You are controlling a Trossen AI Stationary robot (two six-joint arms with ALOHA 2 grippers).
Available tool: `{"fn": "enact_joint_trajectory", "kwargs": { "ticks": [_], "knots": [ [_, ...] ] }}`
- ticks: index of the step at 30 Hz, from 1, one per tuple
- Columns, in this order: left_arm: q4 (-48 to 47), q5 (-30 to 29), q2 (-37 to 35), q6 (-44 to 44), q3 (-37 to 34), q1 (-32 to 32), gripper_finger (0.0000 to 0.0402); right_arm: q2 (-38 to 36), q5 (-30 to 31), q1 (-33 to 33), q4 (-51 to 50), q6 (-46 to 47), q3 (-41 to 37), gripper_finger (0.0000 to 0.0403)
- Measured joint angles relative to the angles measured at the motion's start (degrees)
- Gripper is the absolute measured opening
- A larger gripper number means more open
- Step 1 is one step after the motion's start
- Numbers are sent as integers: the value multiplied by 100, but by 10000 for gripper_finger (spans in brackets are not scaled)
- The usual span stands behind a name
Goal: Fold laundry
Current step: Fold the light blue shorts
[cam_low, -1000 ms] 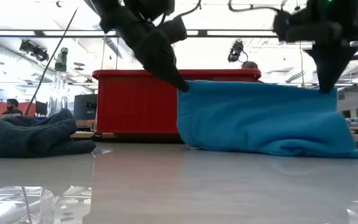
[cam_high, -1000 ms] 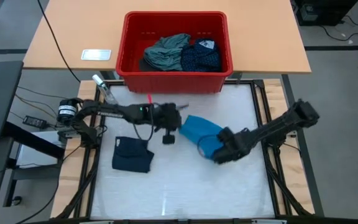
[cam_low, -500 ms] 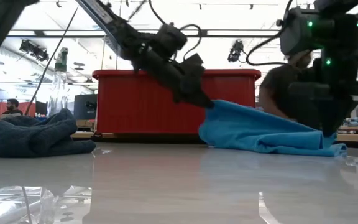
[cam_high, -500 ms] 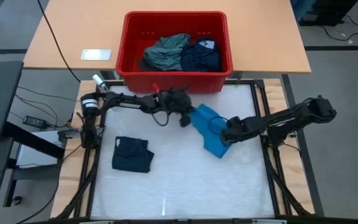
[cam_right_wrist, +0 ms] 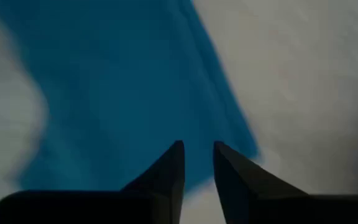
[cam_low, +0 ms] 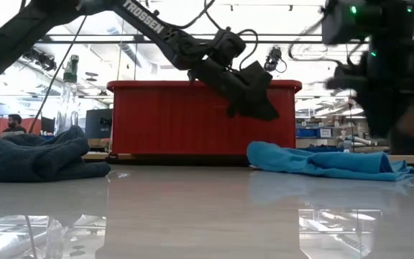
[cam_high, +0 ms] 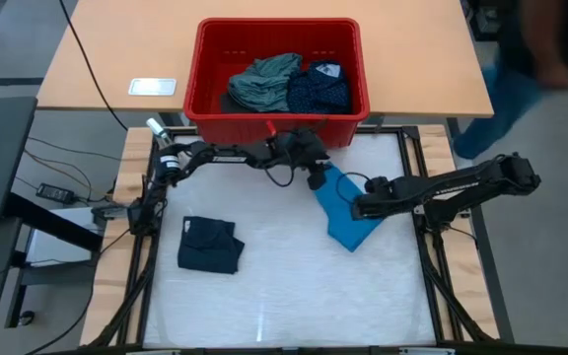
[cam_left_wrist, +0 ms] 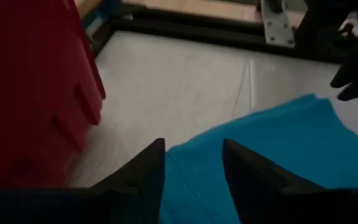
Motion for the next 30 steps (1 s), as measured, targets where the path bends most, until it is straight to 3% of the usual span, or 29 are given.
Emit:
{"fn": "enact_joint_trajectory", "kwargs": {
  "ticks": [4,8,13,18,22,26,30],
  "knots": [
    [-645,209,-59,-4,171,116,177,36,489,-75,773,-316,38,104],
    [-771,1275,-286,-251,182,297,171,368,510,-104,1563,-392,-267,97],
    [-1122,2284,-526,-551,186,497,167,901,393,135,2071,158,-489,82],
    [-2023,2383,-765,-144,184,521,167,1518,-38,631,2781,677,-501,68],
    [-2693,2392,-909,259,106,356,167,1896,-47,1118,3694,1384,-456,56],
    [-2410,2403,-1359,224,-614,152,166,2218,61,1554,3828,2009,-71,44],
    [-1513,2395,-2035,-241,-1959,-13,166,2531,-47,1859,3787,2132,564,37]
  ]
}}
